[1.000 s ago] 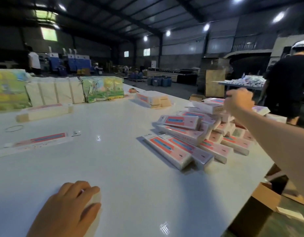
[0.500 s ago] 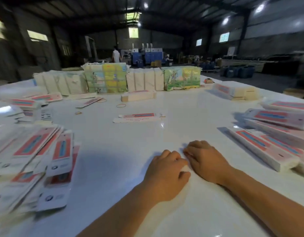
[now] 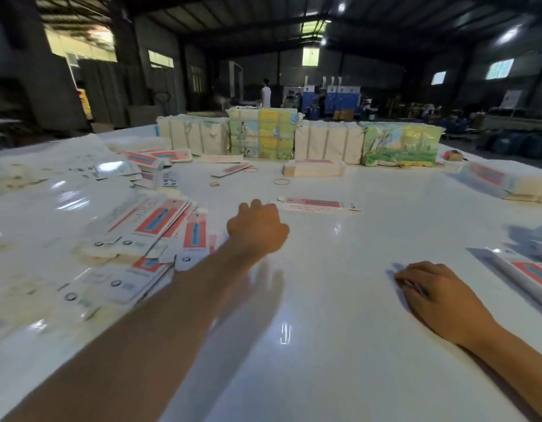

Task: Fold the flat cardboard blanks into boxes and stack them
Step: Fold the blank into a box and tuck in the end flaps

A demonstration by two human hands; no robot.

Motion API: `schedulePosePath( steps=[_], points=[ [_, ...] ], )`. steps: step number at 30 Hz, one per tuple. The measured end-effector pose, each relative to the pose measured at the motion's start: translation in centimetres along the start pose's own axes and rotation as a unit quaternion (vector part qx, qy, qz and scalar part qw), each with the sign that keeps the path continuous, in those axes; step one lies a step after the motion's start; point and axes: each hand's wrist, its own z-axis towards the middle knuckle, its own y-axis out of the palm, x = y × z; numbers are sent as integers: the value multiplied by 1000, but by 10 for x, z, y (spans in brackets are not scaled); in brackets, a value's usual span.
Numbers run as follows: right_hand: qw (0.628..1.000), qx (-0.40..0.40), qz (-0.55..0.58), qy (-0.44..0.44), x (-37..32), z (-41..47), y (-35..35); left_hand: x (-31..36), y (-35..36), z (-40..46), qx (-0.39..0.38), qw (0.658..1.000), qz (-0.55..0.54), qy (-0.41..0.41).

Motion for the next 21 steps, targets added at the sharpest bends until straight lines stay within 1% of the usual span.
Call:
schedulePosePath(
  steps=[2,3,6,9,11,13,15,18,21],
  points=[
    [1000,2,9,1,-1,0,0,-42,-12,14,-8,995,83,-56],
    [1000,1,7,4,-1,0,0,-62,-14,17,-19,990,117,-72],
    [1000,-4,-3,6,0,0,-1,-99,-9,13,-46,974,209,-80],
    [1000,-9,-9,2,-1,1,-2,-104,-1,12,-25,965,252,-67],
    [1000,-9,-8,5,-1,0,-2,-101,-2,17,-24,963,261,-56],
    [1000,-2,1,10,-1,-1,-1,-96,-8,21,-43,964,256,-55],
    [1000,2,0,12,-1,-1,-1,-88,-14,21,-44,963,262,-52],
    [1000,2,1,7,1,-1,1,-58,-23,10,-10,964,265,-26],
    [1000,20,10,0,2,0,3,-9,-23,-15,46,976,207,48]
  ],
)
